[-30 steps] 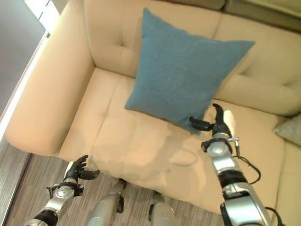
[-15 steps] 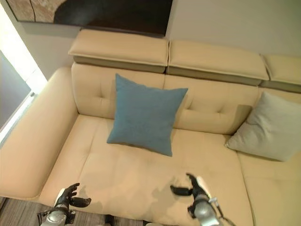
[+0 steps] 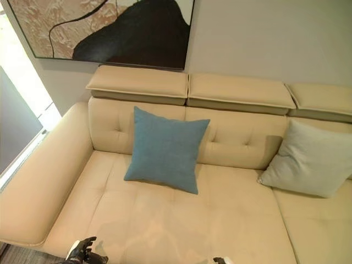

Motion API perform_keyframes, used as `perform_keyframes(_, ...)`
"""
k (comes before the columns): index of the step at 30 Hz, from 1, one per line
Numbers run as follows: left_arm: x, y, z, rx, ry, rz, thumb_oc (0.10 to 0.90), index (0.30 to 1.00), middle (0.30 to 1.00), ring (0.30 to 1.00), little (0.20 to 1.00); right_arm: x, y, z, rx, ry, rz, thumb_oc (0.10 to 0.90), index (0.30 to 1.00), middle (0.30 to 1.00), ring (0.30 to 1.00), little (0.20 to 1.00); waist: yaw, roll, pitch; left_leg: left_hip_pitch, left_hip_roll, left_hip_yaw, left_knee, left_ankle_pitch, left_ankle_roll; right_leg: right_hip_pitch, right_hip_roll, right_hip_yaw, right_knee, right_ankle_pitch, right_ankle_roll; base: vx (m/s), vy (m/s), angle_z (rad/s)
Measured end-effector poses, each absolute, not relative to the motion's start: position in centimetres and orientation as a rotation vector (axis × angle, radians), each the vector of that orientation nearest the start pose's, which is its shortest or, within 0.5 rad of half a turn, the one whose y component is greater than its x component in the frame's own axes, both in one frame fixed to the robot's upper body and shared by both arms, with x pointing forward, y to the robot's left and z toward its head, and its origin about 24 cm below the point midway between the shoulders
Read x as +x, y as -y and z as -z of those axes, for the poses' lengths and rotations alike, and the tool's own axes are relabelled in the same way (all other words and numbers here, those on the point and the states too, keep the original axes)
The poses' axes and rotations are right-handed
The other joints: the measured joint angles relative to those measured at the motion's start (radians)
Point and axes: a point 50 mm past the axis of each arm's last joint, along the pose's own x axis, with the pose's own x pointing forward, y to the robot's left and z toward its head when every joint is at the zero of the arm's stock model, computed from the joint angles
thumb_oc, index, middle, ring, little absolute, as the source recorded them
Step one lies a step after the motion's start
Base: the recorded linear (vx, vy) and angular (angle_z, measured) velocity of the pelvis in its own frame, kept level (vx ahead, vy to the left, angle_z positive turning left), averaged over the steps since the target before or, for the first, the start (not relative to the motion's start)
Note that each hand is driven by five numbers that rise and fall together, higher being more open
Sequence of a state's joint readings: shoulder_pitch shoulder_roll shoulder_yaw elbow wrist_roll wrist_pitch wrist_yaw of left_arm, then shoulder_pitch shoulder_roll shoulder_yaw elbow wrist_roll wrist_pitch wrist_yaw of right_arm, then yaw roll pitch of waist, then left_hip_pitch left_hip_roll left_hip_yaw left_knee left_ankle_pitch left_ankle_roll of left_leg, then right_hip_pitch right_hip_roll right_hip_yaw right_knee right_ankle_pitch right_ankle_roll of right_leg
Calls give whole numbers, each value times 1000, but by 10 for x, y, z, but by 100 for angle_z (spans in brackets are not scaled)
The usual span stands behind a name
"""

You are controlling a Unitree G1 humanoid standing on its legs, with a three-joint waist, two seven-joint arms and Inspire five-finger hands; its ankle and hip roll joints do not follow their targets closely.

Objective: Pick up all the scattered cushions and arrange them neatly on the sofa.

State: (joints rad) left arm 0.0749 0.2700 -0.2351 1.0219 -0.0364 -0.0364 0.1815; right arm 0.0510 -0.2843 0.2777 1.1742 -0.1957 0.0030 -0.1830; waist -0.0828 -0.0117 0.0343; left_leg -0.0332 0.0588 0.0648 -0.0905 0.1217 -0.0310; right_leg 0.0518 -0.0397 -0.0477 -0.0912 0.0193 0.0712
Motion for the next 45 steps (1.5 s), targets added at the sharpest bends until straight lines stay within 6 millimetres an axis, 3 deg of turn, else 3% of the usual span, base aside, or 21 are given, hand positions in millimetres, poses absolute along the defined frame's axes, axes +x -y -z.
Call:
perform_keyframes(7,106,-232,149,414,-1042,-107,800,900,900,900,900,89,247,156,-699,-1159,-22,800,900,900,900,900,18,34,21,-28,29,-1,1,22,-32,-24,31,-4,-6,10,-17,-217,-86,1)
perform_keyframes(9,115,-233,148,419,-1035,-110,800,900,900,900,900,102,247,154,-718,-1148,-24,800,900,900,900,900,23,54,75,-88,43,-24,60,47,-64,-63,49,-27,32,8,-41,-422,-53,23)
perform_keyframes(10,129,-236,143,423,-1005,-121,800,900,900,900,900,110,243,153,-729,-1129,-44,800,900,900,900,900,27,20,111,-119,23,-26,75,109,-152,-101,13,-36,63,25,-89,-202,6,5)
perform_keyframes(11,134,-238,142,426,-995,-130,800,900,900,900,900,119,239,152,-738,-1109,-58,800,900,900,900,900,36,-24,140,-131,-10,-28,157,78,-163,-99,-25,-26,56,43,-95,-173,48,-10)
perform_keyframes(13,129,-234,145,418,-1019,-119,800,900,900,900,900,126,240,150,-743,-1097,-47,800,900,900,900,900,37,-58,151,-110,-50,-61,337,-56,-95,-85,-60,-4,48,52,-91,-98,51,-13)
perform_keyframes(14,127,-225,148,399,-1026,-105,800,900,900,900,900,128,249,147,-765,-1094,-29,800,900,900,900,900,20,-43,151,-53,-49,-96,409,-122,-88,-76,-47,-1,45,55,-91,-88,79,5)
perform_keyframes(17,136,-211,148,373,-1004,-77,800,900,900,900,900,135,256,142,-774,-1085,5,800,900,900,900,900,-10,-13,143,35,-40,-113,361,-213,-66,-99,-30,4,57,71,-85,-126,131,-3)
perform_keyframes(19,146,-205,145,389,-977,-47,800,900,900,900,900,135,254,143,-770,-1082,3,800,900,900,900,900,-20,-4,139,75,-38,-113,282,-232,-58,-133,-14,10,87,81,-73,-211,202,-15)
perform_keyframes(21,159,-201,141,391,-940,-29,800,900,900,900,900,134,254,144,-770,-1089,1,800,900,900,900,900,-27,-6,140,98,-42,-103,210,-238,-50,-160,-20,11,107,91,-57,-202,194,-3)
perform_keyframes(22,164,-200,139,390,-923,-23,800,900,900,900,900,134,253,144,-761,-1092,8,800,900,900,900,900,-41,0,138,118,-45,-102,141,-242,1,-174,-24,8,108,99,-40,-224,202,-4)
perform_keyframes(25,169,-201,137,393,-910,-26,800,900,900,900,900,122,251,149,-761,-1141,-1,800,900,900,900,900,-39,-28,131,125,-111,-73,74,-186,48,-214,-91,16,105,122,2,-209,176,-21)
perform_keyframes(27,160,-203,140,394,-935,-34,800,900,900,900,900,115,250,151,-762,-1165,-10,800,900,900,900,900,-34,-29,131,131,-131,-50,67,-178,69,-221,-121,7,103,135,37,-250,160,-38)
perform_keyframes(30,136,-221,146,418,-1005,-66,800,900,900,900,900,96,236,160,-735,-1217,-61,800,900,900,900,900,-31,-66,140,118,-164,-9,116,-185,93,-220,-187,-91,94,135,85,-215,95,-28)
perform_keyframes(33,127,-230,148,438,-1041,-80,800,900,900,900,900,86,230,164,-722,-1256,-79,800,900,900,900,900,-3,-69,151,107,-146,10,123,-174,120,-235,-192,-121,162,80,125,-242,98,-9)
perform_keyframes(36,124,-234,148,439,-1049,-93,800,900,900,900,900,85,232,164,-726,-1269,-81,800,900,900,900,900,30,-37,156,110,-89,3,97,-147,114,-276,-133,-88,470,-53,116,-209,36,7)
perform_keyframes(38,121,-238,148,445,-1060,-101,800,900,900,900,900,86,232,164,-728,-1263,-82,800,900,900,900,900,47,-35,149,105,-72,-5,93,-136,104,-254,-113,-64,561,-122,119,-116,-37,11)
perform_keyframes(40,116,-241,149,450,-1076,-106,800,900,900,900,900,90,233,163,-746,-1253,-84,800,900,900,900,900,58,-44,140,80,-64,-22,88,-124,83,-158,-115,-69,470,-164,112,-94,-66,6)
perform_keyframes(41,113,-243,150,452,-1086,-110,800,900,900,900,900,87,233,164,-747,-1262,-85,800,900,900,900,900,75,-61,130,65,-73,-16,89,-126,66,-89,-110,-82,328,-156,79,-73,-75,-15)
perform_keyframes(42,111,-242,151,440,-1093,-117,800,900,900,900,900,90,234,162,-750,-1253,-80,800,900,900,900,900,77,-56,131,60,-71,-16,89,-123,61,-72,-100,-87,281,-140,28,-67,-88,-20)
perform_keyframes(43,107,-238,154,426,-1112,-115,800,900,900,900,900,100,237,159,-761,-1227,-72,800,900,900,900,900,70,-34,125,61,-42,-16,79,-108,43,-66,-78,-92,241,-115,19,-91,-114,-11)
perform_keyframes(45,102,-238,155,420,-1126,-123,800,900,900,900,900,100,237,159,-769,-1222,-81,800,900,900,900,900,72,-25,102,69,-22,9,61,-99,29,-45,-50,-80,172,-76,3,-70,-79,-33)
